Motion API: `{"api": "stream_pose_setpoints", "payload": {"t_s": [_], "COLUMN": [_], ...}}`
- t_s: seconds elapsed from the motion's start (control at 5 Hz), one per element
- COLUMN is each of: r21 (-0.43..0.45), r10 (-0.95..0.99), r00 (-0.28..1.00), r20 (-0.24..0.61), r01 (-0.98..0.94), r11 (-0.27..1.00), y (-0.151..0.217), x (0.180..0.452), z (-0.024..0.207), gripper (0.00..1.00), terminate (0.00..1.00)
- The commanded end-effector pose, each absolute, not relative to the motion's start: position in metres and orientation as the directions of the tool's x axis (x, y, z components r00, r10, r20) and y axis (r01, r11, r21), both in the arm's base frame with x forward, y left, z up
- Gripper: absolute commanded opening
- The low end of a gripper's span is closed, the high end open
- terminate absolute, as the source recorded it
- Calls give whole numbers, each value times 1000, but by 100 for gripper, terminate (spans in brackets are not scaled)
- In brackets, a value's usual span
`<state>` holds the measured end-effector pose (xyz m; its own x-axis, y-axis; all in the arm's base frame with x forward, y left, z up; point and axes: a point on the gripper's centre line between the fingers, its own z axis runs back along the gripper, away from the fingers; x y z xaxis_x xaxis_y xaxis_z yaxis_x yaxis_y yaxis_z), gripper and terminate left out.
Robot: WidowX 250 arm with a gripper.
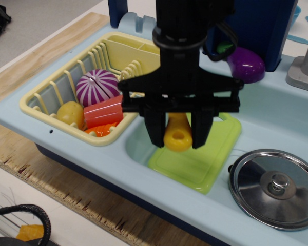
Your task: Put knife on cutting board
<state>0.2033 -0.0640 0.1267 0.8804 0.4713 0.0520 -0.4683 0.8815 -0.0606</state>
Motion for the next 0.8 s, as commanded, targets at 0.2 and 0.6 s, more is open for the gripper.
{"api": "stream_pose_setpoints", "payload": {"t_s": [0.2,0.6], "r21": [-162,-238], "r10": [344,278], "r00": [925,949], "r20": [158,152], "r01": [-320,-238], "r11": [934,942], "y": [-87,-82], "x": [212,222], "z": [103,95], "gripper": [0,100], "terminate": [0,0]}}
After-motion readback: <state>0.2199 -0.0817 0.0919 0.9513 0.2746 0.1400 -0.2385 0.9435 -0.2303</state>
